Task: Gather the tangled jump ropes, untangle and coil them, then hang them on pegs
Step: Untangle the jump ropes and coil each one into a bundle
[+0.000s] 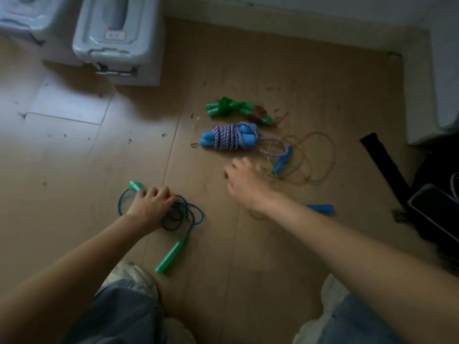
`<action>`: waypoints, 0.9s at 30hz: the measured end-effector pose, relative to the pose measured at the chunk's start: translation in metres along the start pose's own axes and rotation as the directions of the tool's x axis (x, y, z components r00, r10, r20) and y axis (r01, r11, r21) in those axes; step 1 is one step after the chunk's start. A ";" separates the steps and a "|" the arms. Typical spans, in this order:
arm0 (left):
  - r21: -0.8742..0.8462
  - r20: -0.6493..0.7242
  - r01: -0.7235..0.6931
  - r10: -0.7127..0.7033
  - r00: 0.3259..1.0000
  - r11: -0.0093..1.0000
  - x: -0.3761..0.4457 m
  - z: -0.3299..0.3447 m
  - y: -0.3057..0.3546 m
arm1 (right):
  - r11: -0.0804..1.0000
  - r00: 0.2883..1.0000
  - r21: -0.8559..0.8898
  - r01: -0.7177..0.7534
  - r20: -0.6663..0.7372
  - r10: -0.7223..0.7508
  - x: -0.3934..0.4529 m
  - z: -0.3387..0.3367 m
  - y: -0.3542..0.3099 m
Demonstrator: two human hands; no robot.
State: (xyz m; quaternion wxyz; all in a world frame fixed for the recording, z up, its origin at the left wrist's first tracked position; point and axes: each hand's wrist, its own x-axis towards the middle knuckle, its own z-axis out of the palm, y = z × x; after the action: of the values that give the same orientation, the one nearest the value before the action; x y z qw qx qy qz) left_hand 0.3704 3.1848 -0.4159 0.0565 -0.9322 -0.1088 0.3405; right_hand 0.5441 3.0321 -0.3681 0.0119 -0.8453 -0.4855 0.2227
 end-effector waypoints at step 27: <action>-0.903 -0.425 -0.418 -0.058 0.904 0.097 -0.181 -0.295 0.017 | 0.254 0.939 0.960 0.113 -0.187 0.288 -0.208 -0.249 0.006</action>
State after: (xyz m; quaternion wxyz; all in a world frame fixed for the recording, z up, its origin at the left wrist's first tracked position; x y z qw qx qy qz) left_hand 0.4290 3.1154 -0.0813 -0.5978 -0.7820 -0.1759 0.0118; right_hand 0.5570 2.9061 -0.0691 0.5907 -0.7117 -0.1909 0.3288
